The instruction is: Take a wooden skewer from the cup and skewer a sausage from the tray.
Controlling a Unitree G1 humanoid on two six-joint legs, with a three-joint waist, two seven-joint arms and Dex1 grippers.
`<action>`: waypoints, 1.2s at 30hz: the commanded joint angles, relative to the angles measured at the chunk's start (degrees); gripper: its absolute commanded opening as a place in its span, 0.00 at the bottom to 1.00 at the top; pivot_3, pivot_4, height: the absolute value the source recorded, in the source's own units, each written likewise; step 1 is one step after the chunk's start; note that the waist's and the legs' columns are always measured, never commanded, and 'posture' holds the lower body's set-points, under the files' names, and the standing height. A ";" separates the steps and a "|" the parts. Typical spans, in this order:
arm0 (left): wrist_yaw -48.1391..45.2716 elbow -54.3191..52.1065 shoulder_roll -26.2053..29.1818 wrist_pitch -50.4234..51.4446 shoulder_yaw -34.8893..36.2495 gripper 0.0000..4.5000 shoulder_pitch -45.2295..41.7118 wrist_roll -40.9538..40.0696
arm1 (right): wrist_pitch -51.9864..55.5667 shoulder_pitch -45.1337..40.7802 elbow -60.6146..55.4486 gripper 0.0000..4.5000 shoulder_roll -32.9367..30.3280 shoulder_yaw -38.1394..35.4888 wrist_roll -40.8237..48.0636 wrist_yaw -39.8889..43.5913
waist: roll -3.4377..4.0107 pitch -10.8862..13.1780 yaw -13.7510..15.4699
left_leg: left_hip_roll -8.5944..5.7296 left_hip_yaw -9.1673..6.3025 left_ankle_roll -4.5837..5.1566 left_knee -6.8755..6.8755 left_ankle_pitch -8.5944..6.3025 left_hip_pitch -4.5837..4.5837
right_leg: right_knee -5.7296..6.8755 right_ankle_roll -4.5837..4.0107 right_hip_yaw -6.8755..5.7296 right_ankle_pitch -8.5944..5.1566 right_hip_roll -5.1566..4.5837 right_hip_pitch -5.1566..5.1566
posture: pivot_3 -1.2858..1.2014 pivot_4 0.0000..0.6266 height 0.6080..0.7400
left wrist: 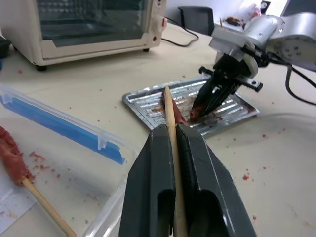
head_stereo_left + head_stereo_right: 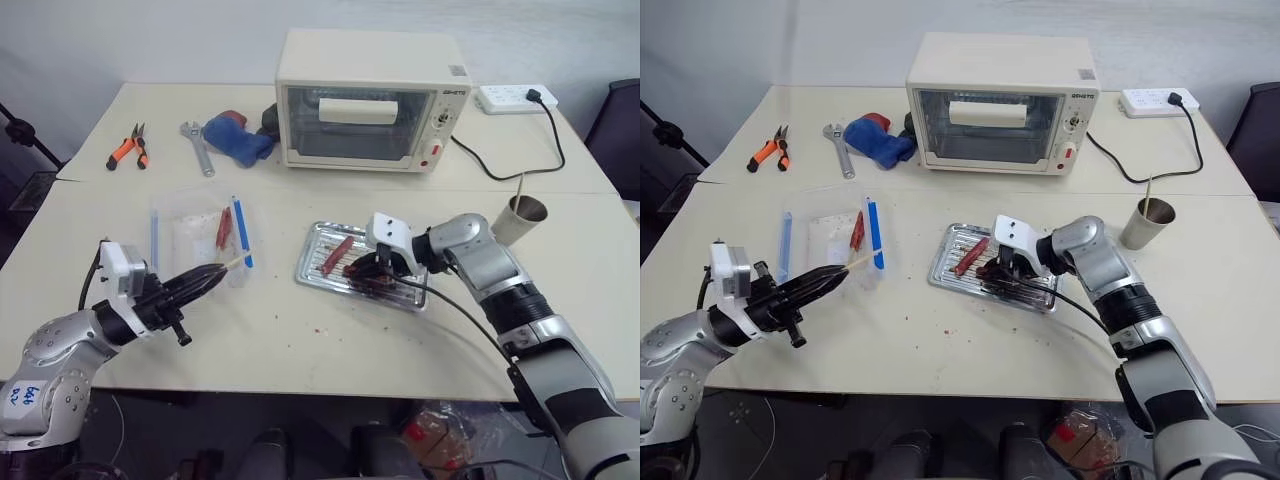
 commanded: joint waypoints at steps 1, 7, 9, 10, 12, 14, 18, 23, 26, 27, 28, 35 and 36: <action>-3.89 -4.00 2.48 -2.18 -3.37 0.00 -0.54 2.39 | -1.37 0.79 -9.08 0.06 -2.04 -3.40 5.99 6.04 | 0.00 0.00 0.02 | 0.00 0.00 0.00 -0.01 0.00 0.00 | 0.00 0.00 0.01 0.00 0.00 0.00 | 0.52 0.24 1.00; -7.47 -4.58 3.49 -3.30 -10.03 0.00 -3.98 4.76 | 4.13 3.44 -21.34 0.06 -5.56 -2.65 9.74 9.81 | 0.00 0.00 0.11 | 0.01 -0.01 0.00 -0.04 0.00 0.01 | -0.04 0.00 0.01 0.00 0.00 0.03 | 0.52 0.24 1.00; -7.78 -3.97 2.94 -3.23 -11.79 0.00 -5.58 5.12 | 6.42 3.97 -23.95 0.06 -5.82 -1.91 10.28 9.83 | 0.00 0.00 0.13 | 0.01 -0.01 0.00 -0.01 0.00 0.01 | -0.04 0.00 0.02 0.00 0.00 0.03 | 0.52 0.24 1.00; -7.83 -3.54 2.78 -3.32 -12.31 0.00 -6.18 5.38 | 7.23 4.10 -24.72 0.06 -5.81 -1.69 10.38 9.54 | 0.00 0.00 0.08 | 0.01 -0.01 0.00 -0.01 0.00 0.01 | -0.03 0.00 0.02 0.00 0.00 0.03 | 0.52 0.24 1.00; -8.15 -2.55 2.48 -3.55 -13.29 0.00 -7.14 5.96 | 8.39 4.29 -25.92 0.06 -5.72 -1.40 10.51 9.09 | 0.00 0.00 0.07 | 0.02 -0.01 0.00 -0.02 0.00 0.01 | -0.03 0.00 0.02 0.00 0.02 0.03 | 0.52 0.24 1.00; -8.66 -1.63 2.06 -4.01 -14.19 0.00 -7.88 6.42 | 9.38 4.38 -26.75 0.06 -5.54 -1.21 10.53 8.71 | 0.00 0.00 0.09 | 0.02 -0.01 0.00 -0.02 0.00 0.01 | -0.02 0.00 0.02 0.00 0.02 0.01 | 0.52 0.24 1.00; -8.65 -0.76 0.79 -4.19 -15.86 0.00 -9.70 7.01 | 10.63 4.43 -27.73 0.06 -5.29 -1.04 10.63 8.18 | -0.01 0.00 0.18 | 0.01 -0.01 0.00 -0.02 0.00 0.00 | -0.02 0.00 0.02 0.00 0.00 0.02 | 0.52 0.24 1.00; -8.48 0.11 -0.29 -4.57 -16.76 0.00 -10.70 7.94 | 11.33 4.56 -28.63 0.06 -5.05 -0.83 10.89 7.78 | -0.01 0.00 0.14 | 0.01 -0.01 0.00 -0.01 0.00 0.00 | -0.02 0.00 0.02 0.00 0.01 0.01 | 0.52 0.24 1.00; -8.46 0.40 -0.62 -4.84 -16.90 0.00 -10.80 8.40 | 11.50 4.84 -29.25 0.06 -5.09 -0.81 11.22 7.74 | -0.01 0.00 0.15 | 0.01 -0.01 0.00 -0.01 0.00 0.00 | -0.02 0.00 0.01 0.00 0.02 0.01 | 0.52 0.24 1.00; -8.46 0.47 -0.66 -4.92 -16.96 0.00 -10.81 8.48 | 11.53 4.91 -29.42 0.06 -5.13 -0.81 11.29 7.75 | -0.01 0.00 0.16 | 0.01 -0.01 0.00 -0.01 0.00 0.00 | -0.02 0.00 0.02 0.00 0.01 0.01 | 0.52 0.24 1.00; -8.46 0.52 -0.71 -4.98 -17.01 0.00 -10.81 8.54 | 11.64 4.95 -29.58 0.06 -5.16 -0.82 11.40 7.70 | -0.01 0.00 0.16 | 0.01 -0.01 0.00 -0.01 0.00 0.00 | -0.02 0.00 0.02 0.00 0.01 0.02 | 0.52 0.24 1.00; -8.24 0.86 -1.32 -5.29 -17.27 0.00 -11.05 9.11 | 11.51 5.03 -29.91 0.06 -5.30 -0.76 11.68 7.51 | -0.01 0.00 0.17 | 0.01 -0.01 0.00 0.01 0.00 0.00 | -0.01 0.00 0.02 0.00 0.01 0.02 | 0.52 0.24 1.00; -8.22 0.85 -1.40 -5.33 -17.29 0.00 -11.06 9.18 | 11.53 5.07 -29.97 0.06 -5.30 -0.79 11.74 7.51 | -0.01 0.01 0.17 | 0.01 -0.02 0.00 0.01 0.00 0.00 | -0.01 0.00 0.02 0.00 0.01 0.02 | 0.52 0.24 1.00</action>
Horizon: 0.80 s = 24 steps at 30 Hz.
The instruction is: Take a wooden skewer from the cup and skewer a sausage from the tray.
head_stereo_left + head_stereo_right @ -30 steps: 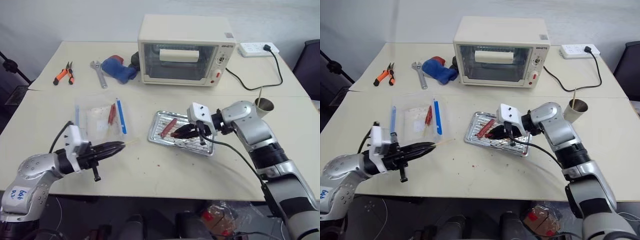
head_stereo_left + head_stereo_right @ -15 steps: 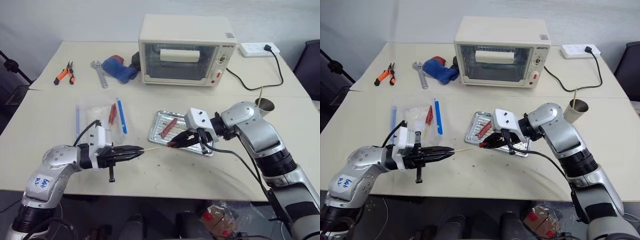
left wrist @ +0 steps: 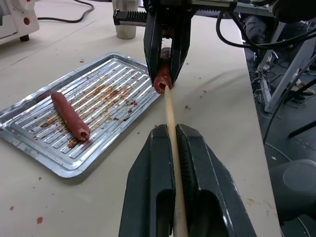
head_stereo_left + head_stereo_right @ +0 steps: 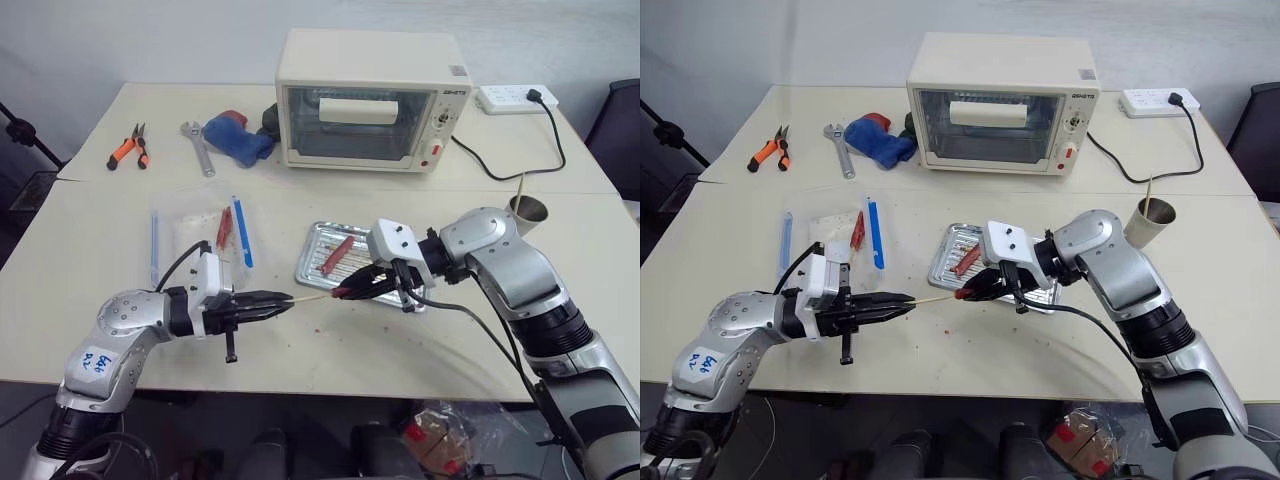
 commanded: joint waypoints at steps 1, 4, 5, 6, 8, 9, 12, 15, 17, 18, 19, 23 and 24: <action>0.27 -0.13 -0.48 -1.02 0.24 0.00 -0.75 0.23 | -0.28 -0.21 -2.71 0.06 -0.17 0.05 1.31 0.14 | 0.00 0.00 0.00 | 0.00 0.00 0.00 0.00 0.00 0.00 | 0.00 0.00 0.00 0.00 0.00 0.00 | 0.52 0.24 1.00; 0.34 -0.22 -0.75 -1.03 0.21 0.00 -0.81 0.32 | -0.33 -0.11 -2.87 0.06 -0.35 0.18 1.33 0.43 | 0.00 0.00 0.00 | 0.00 0.00 0.00 0.00 0.00 0.00 | 0.00 0.00 0.00 0.00 0.00 0.00 | 0.52 0.24 1.00; 0.35 -0.22 -0.82 -1.02 0.18 0.00 -0.85 0.36 | -0.33 -0.09 -2.94 0.06 -0.33 0.19 1.37 0.47 | 0.00 0.00 0.01 | 0.00 0.00 0.00 0.00 0.00 0.00 | 0.00 0.00 0.00 0.00 0.00 0.00 | 0.52 0.24 1.00; 0.38 -0.22 -0.90 -0.99 0.18 0.00 -0.89 0.39 | -0.28 -0.06 -3.00 0.06 -0.25 0.13 1.48 0.43 | 0.00 0.00 0.00 | 0.00 0.00 0.00 0.00 0.00 0.00 | 0.00 0.00 0.00 0.00 0.00 0.00 | 0.52 0.24 1.00; 0.36 -0.17 -1.05 -0.94 0.17 0.00 -0.98 0.51 | -0.28 -0.11 -3.01 0.06 -0.12 0.10 1.59 0.43 | 0.00 0.00 0.00 | 0.00 0.00 0.00 0.00 0.00 0.00 | 0.00 0.00 0.00 0.00 0.00 0.00 | 0.52 0.24 1.00; 0.39 -0.18 -1.14 -0.86 0.24 0.00 -0.98 0.50 | -0.32 -0.16 -2.96 0.06 -0.02 0.05 1.66 0.42 | 0.00 0.00 0.00 | 0.00 0.00 0.00 0.00 0.00 0.00 | 0.00 0.00 0.00 0.00 0.00 0.00 | 0.52 0.24 1.00; 0.36 -0.26 -1.07 -0.73 0.61 0.00 -0.62 0.48 | -0.50 -0.21 -2.60 0.06 -0.23 -0.07 1.58 0.56 | 0.00 0.00 0.00 | 0.00 0.00 0.00 0.00 0.00 0.00 | 0.00 0.00 0.00 0.00 0.00 0.00 | 0.52 0.24 1.00; 0.15 -0.29 -0.76 -0.77 1.00 0.00 -0.10 0.49 | -1.02 -0.19 -1.83 0.06 -0.79 -0.38 1.33 0.77 | 0.00 0.00 0.00 | 0.00 0.00 0.00 0.00 0.00 0.00 | 0.00 0.00 0.00 0.00 0.00 0.00 | 0.52 0.24 1.00; 0.11 -0.23 -0.69 -0.78 1.12 0.00 -0.03 0.49 | -1.30 -0.20 -1.43 0.06 -1.00 -0.54 1.24 0.86 | 0.00 0.00 0.00 | 0.00 0.00 0.00 0.00 0.00 0.00 | 0.00 0.00 0.00 0.00 0.00 0.00 | 0.52 0.24 1.00; 0.13 -0.21 -0.68 -0.76 1.13 0.00 -0.03 0.53 | -1.42 -0.22 -1.24 0.06 -1.05 -0.62 1.22 0.85 | 0.00 0.00 0.00 | 0.00 0.00 0.00 0.00 0.00 0.00 | 0.00 0.00 0.00 0.00 0.00 0.00 | 0.52 0.24 1.00; 0.13 -0.20 -0.66 -0.77 1.12 0.00 -0.03 0.57 | -1.52 -0.25 -1.06 0.06 -1.11 -0.67 1.21 0.88 | 0.00 0.00 0.00 | 0.00 0.00 0.00 0.00 0.00 0.00 | 0.00 0.00 0.00 0.00 0.00 0.00 | 0.52 0.24 1.00; 0.20 -0.26 -0.64 -0.70 1.17 0.00 0.04 0.55 | -1.60 -0.25 -0.93 0.06 -1.18 -0.73 1.35 0.94 | 0.00 0.00 0.00 | 0.00 0.00 0.00 0.00 0.00 0.00 | 0.01 0.00 0.00 0.00 0.00 0.00 | 0.52 0.24 1.00; 0.19 -0.26 -0.64 -0.68 1.16 0.00 0.07 0.54 | -1.59 -0.23 -0.91 0.06 -1.18 -0.74 1.38 0.94 | 0.00 0.00 0.00 | 0.00 0.00 0.00 0.00 0.00 0.00 | 0.01 0.00 0.00 0.00 0.00 0.00 | 0.52 0.24 1.00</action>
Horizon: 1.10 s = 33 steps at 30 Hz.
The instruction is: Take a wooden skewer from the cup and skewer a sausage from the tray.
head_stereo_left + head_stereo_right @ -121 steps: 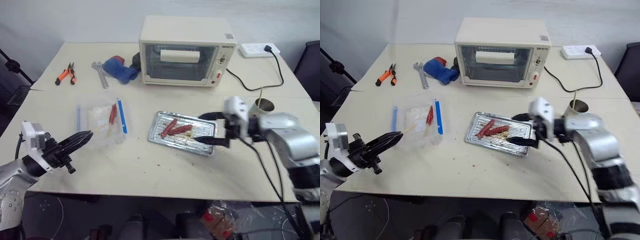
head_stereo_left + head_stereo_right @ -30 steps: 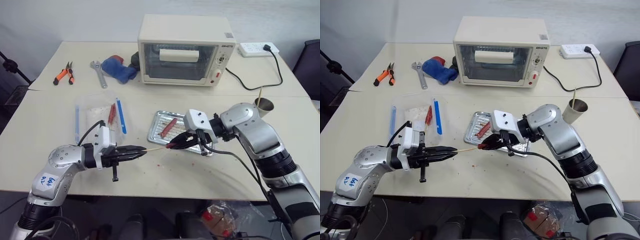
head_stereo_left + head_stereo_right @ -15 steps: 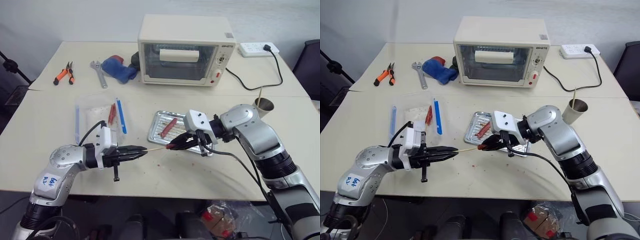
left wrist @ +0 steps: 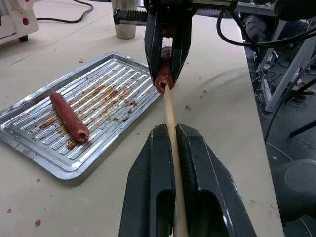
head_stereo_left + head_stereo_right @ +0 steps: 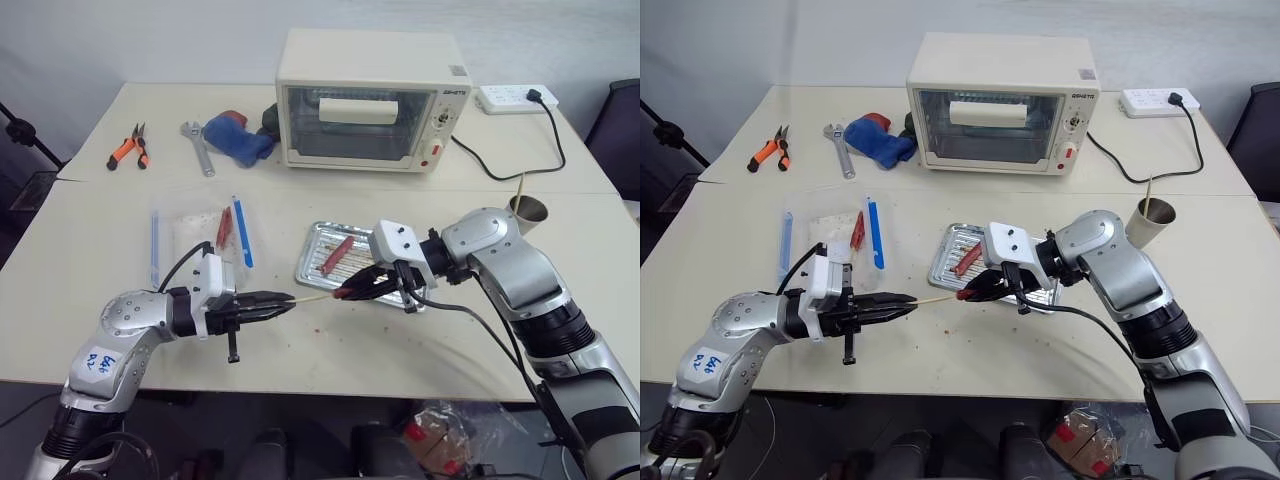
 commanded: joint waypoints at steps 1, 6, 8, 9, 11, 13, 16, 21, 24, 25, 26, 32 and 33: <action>0.14 -0.30 0.25 -0.66 1.14 0.00 0.17 -0.38 | -0.67 -0.29 -1.08 0.06 -0.75 -0.73 1.30 0.54 | 0.00 0.00 0.00 | 0.00 0.00 0.00 0.00 0.00 0.00 | 0.00 0.00 0.00 0.00 0.00 0.00 | 0.52 0.24 1.00; 0.24 0.14 -0.06 -0.72 0.57 0.00 -0.30 -0.04 | -0.40 -0.49 -1.28 0.06 -0.44 -0.56 1.57 0.57 | 0.00 0.00 0.00 | 0.00 0.00 0.00 0.00 0.00 0.00 | 0.00 0.00 0.00 0.00 0.00 0.00 | 0.52 0.24 1.00; 0.26 0.24 -0.26 -0.73 0.26 0.00 -0.52 0.05 | -0.33 -0.64 -1.38 0.06 -0.15 -0.40 1.61 0.46 | 0.00 0.00 0.01 | 0.00 0.00 0.00 0.00 0.00 0.00 | 0.00 0.00 0.00 0.00 0.00 0.00 | 0.52 0.24 1.00; 0.24 0.24 -0.37 -0.67 0.14 0.00 -0.62 0.01 | -0.33 -0.72 -1.38 0.06 -0.02 -0.31 1.58 0.38 | 0.00 0.00 0.01 | 0.00 0.00 0.00 0.00 0.00 0.00 | 0.00 0.00 0.00 0.00 0.00 0.00 | 0.52 0.24 1.00; 0.03 0.26 -0.57 -0.63 -0.07 0.00 -0.84 -0.14 | -0.30 -0.94 -1.36 0.06 0.25 -0.09 1.51 0.31 | 0.00 0.00 0.02 | 0.00 0.00 0.00 0.00 0.00 0.00 | 0.00 0.00 0.00 0.00 0.00 0.00 | 0.52 0.24 1.00; -0.16 0.32 -0.74 -0.54 -0.39 0.00 -1.10 -0.19 | -0.27 -1.31 -1.28 0.06 0.66 0.25 1.37 0.23 | 0.00 0.00 0.01 | 0.00 0.00 0.00 0.00 0.00 0.00 | 0.00 0.00 0.00 0.00 0.00 0.00 | 0.52 0.24 1.00; -0.85 0.62 -0.89 -0.15 -1.23 0.00 -1.74 -0.39 | -0.13 -2.28 -0.91 0.06 1.68 1.18 0.98 0.15 | 0.00 0.00 -0.05 | 0.00 0.00 0.00 0.00 0.00 0.00 | 0.00 0.00 0.00 0.00 0.00 0.00 | 0.52 0.24 1.00; -1.22 0.94 -1.28 -0.02 -2.14 0.00 -2.52 -0.32 | -0.03 -3.21 -0.27 0.06 2.30 2.17 0.69 0.24 | 0.00 0.00 0.01 | 0.00 0.00 0.00 0.02 0.00 0.00 | 0.01 0.00 0.00 0.00 0.00 0.00 | 0.52 0.24 1.00; -1.37 1.49 -1.71 -0.35 -3.10 0.00 -3.25 0.31 | -0.34 -3.81 0.14 0.06 2.59 2.77 0.38 0.60 | 0.00 0.00 0.01 | -0.01 0.00 0.00 0.03 0.00 0.00 | 0.01 0.00 0.00 0.00 0.00 0.00 | 0.52 0.24 1.00; -1.19 1.95 -2.24 -0.49 -3.76 0.00 -3.95 0.72 | -0.28 -4.19 0.20 0.06 2.97 3.02 0.37 0.65 | 0.00 0.00 0.02 | -0.01 0.00 0.00 0.03 0.00 0.00 | 0.02 0.00 -0.01 0.00 0.00 0.00 | 0.52 0.24 1.00; -1.04 2.27 -2.62 -0.59 -4.19 0.00 -4.43 0.99 | -0.20 -4.43 0.23 0.06 3.26 3.15 0.36 0.68 | 0.00 0.00 0.05 | -0.01 0.00 0.00 0.03 0.00 0.00 | 0.02 0.00 -0.01 0.00 0.00 0.00 | 0.52 0.24 1.00; -1.38 4.95 -6.92 -0.49 -8.20 0.00 -9.24 2.86 | 0.91 -7.20 0.42 0.06 7.41 4.70 0.52 0.42 | 0.00 0.00 0.03 | 0.00 -0.01 0.00 0.11 0.01 0.00 | 0.08 0.00 -0.03 0.00 0.03 0.01 | 0.52 0.24 1.00; -1.39 5.07 -7.45 -0.34 -8.61 0.00 -9.59 3.07 | 1.08 -7.42 0.32 0.06 7.87 4.85 0.52 0.41 | 0.00 0.00 0.00 | -0.01 0.00 0.00 0.09 0.01 0.00 | 0.09 0.00 -0.02 0.00 0.02 0.00 | 0.52 0.24 1.00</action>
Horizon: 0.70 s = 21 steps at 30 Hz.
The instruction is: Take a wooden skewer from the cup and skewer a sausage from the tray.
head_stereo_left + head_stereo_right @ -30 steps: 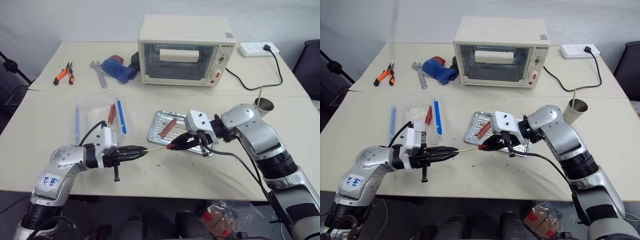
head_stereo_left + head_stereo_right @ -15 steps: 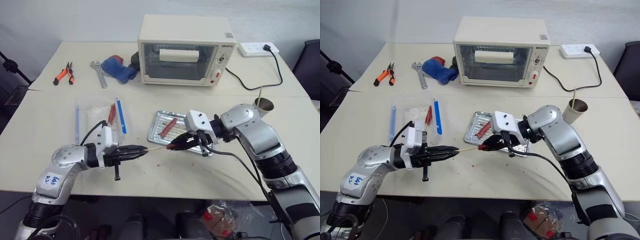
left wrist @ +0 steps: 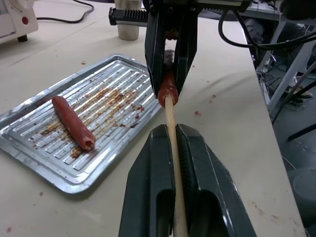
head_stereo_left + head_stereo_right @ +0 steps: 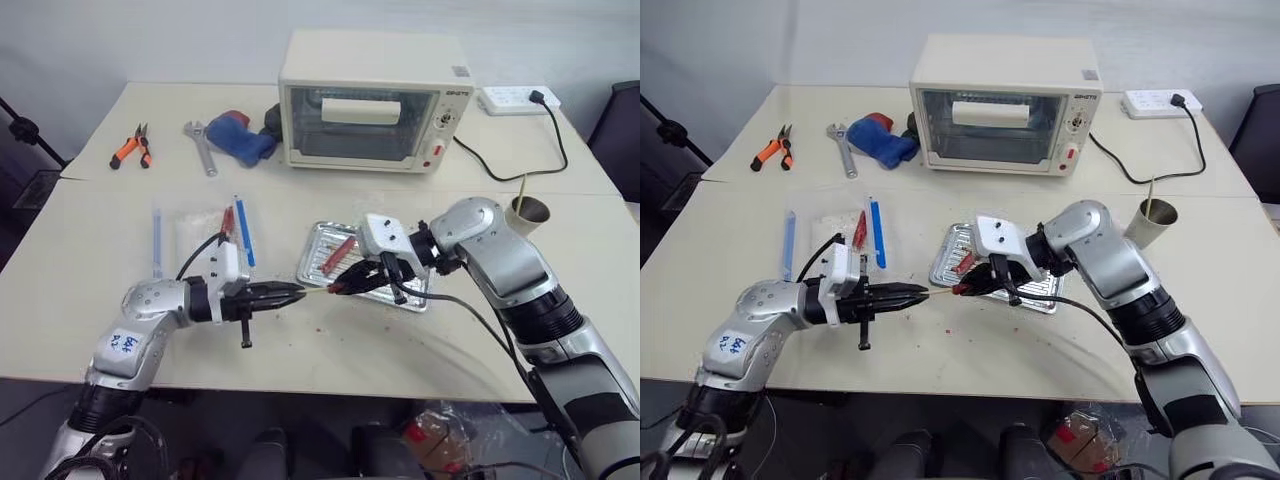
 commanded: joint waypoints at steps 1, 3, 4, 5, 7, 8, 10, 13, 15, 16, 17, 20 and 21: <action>-0.65 -1.78 -3.55 -0.23 -4.98 0.00 -2.37 -0.02 | -0.40 -2.33 -3.78 0.06 5.62 2.00 3.16 0.26 | 0.00 0.00 -0.06 | 0.00 0.00 0.00 -0.01 0.00 0.00 | 0.00 0.00 0.00 0.00 0.00 0.00 | 0.52 0.24 1.00; -0.97 -1.67 -4.20 0.14 -5.28 0.00 -2.60 0.26 | -0.08 -2.52 -4.11 0.06 6.27 2.21 3.23 0.49 | 0.00 0.00 -0.09 | 0.00 0.01 0.00 -0.02 0.00 0.00 | 0.04 0.00 0.00 0.00 0.01 0.00 | 0.52 0.24 1.00; -1.14 -1.67 -4.38 0.39 -5.32 0.00 -2.62 0.30 | 0.03 -2.54 -4.26 0.06 6.52 2.25 3.23 0.55 | 0.00 0.00 -0.09 | 0.00 0.01 0.00 -0.02 0.00 0.00 | 0.05 0.00 0.00 0.00 0.01 0.00 | 0.52 0.24 1.00; -1.36 -1.66 -4.51 0.50 -5.29 0.00 -2.61 0.35 | 0.06 -2.50 -4.43 0.06 6.73 2.26 3.25 0.68 | 0.00 0.00 -0.06 | 0.00 0.01 0.00 -0.02 0.00 0.00 | 0.05 0.00 0.00 0.00 0.00 -0.01 | 0.52 0.24 1.00; -1.60 -1.71 -4.74 0.70 -5.18 0.00 -2.60 0.44 | 0.15 -2.26 -4.86 0.06 7.04 2.16 3.59 0.95 | 0.00 0.00 -0.02 | 0.00 0.00 0.00 0.00 0.00 0.00 | 0.02 0.00 0.00 0.00 0.00 -0.01 | 0.52 0.24 1.00; -1.68 -1.76 -4.83 0.76 -5.15 0.00 -2.60 0.50 | 0.10 -2.05 -5.14 0.06 7.07 2.13 3.84 1.19 | 0.00 0.00 -0.02 | 0.00 0.00 0.00 0.01 0.00 0.00 | 0.01 0.00 0.00 0.00 -0.01 -0.01 | 0.52 0.24 1.00; -1.66 -1.71 -5.03 0.97 -5.03 0.00 -2.77 0.53 | 0.28 -1.60 -5.64 0.06 7.10 1.90 4.53 1.64 | 0.00 0.00 -0.02 | 0.00 0.00 0.00 0.02 0.00 0.00 | 0.01 0.00 0.01 0.00 -0.01 0.00 | 0.52 0.24 1.00; -1.69 -1.71 -5.15 1.09 -4.72 0.00 -2.90 0.63 | 1.21 -0.87 -6.31 0.06 6.82 0.89 5.46 1.69 | 0.00 0.00 -0.01 | 0.00 0.00 0.00 0.02 0.00 0.00 | 0.02 0.00 0.00 0.00 0.00 0.00 | 0.52 0.24 1.00; -1.68 -2.00 -4.73 1.11 -3.81 0.00 -2.54 0.54 | 0.05 0.30 -6.59 0.13 5.57 -0.88 5.65 1.77 | 0.00 0.00 0.00 | 0.00 0.00 0.00 0.02 0.00 0.00 | 0.03 0.00 0.00 0.00 0.00 0.00 | 0.52 0.24 1.00; -1.63 -2.17 -4.34 1.06 -3.08 0.00 -2.21 0.43 | -2.52 1.05 -6.15 0.19 5.26 -2.33 5.27 1.21 | 0.00 0.00 0.00 | 0.00 0.00 0.00 0.01 0.00 0.00 | 0.02 0.00 0.00 0.00 -0.01 0.00 | 0.52 0.24 1.00; -1.60 -2.28 -3.86 1.01 -2.29 0.00 -1.86 0.37 | -1.99 1.66 -6.37 0.25 4.01 -3.16 5.67 1.95 | 0.00 0.00 0.00 | 0.00 0.00 0.00 0.01 0.00 0.00 | 0.02 0.00 0.00 0.00 -0.01 0.00 | 0.52 0.24 1.00; -1.69 -2.60 -1.79 0.69 0.18 0.00 -0.43 0.18 | -4.48 3.43 -6.06 0.46 1.13 -5.76 7.09 3.48 | -0.02 0.00 -0.06 | 0.01 -0.01 -0.01 -0.01 0.00 -0.01 | 0.05 0.00 -0.01 0.00 0.01 0.00 | 0.52 0.24 1.00; -1.66 -2.78 -1.02 0.71 1.25 0.00 0.28 -0.14 | -5.68 4.11 -6.03 0.52 -0.16 -6.55 7.49 4.11 | -0.01 0.00 -0.02 | 0.01 -0.02 -0.01 0.01 0.00 0.00 | 0.03 0.00 -0.02 0.00 0.01 0.00 | 0.52 0.24 1.00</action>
